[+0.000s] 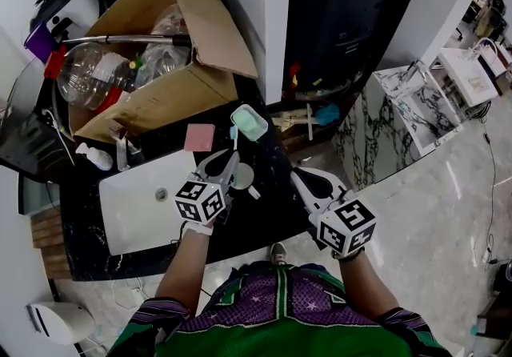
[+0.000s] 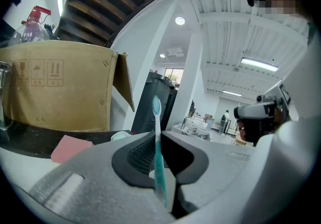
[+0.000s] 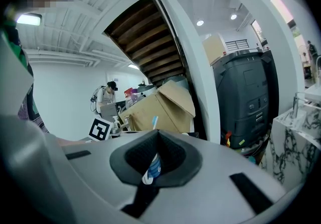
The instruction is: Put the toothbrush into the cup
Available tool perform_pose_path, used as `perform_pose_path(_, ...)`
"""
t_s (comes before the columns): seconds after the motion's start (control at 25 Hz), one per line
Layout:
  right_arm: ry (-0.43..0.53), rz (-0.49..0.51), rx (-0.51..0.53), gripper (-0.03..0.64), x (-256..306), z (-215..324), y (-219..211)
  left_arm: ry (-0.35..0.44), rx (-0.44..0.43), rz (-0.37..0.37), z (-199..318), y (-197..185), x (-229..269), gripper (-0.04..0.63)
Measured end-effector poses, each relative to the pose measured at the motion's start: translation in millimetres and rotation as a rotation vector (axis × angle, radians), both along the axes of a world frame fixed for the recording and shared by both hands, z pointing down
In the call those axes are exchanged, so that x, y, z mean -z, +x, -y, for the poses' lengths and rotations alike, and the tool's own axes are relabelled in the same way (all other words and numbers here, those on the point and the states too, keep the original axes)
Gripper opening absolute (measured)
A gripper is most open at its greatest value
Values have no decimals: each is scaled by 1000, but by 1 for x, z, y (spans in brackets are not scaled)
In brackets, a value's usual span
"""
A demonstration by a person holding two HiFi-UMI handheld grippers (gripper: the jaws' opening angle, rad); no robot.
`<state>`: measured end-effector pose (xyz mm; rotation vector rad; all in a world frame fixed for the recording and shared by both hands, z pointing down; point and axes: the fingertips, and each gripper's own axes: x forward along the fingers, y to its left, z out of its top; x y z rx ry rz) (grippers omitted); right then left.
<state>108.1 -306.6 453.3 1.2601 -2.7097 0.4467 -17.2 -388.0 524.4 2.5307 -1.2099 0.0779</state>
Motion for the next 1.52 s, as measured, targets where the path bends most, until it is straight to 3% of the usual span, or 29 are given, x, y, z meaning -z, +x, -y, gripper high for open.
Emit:
perform_pose_path(0.88,-9,11,-36,2,0,-17,-1,-75,-34,86,-16,-2,-34,43)
perform_pose_path(1.52,-4,2,-88,2,8,-47,-6,-82,-42,60,-47,-19,-30,44)
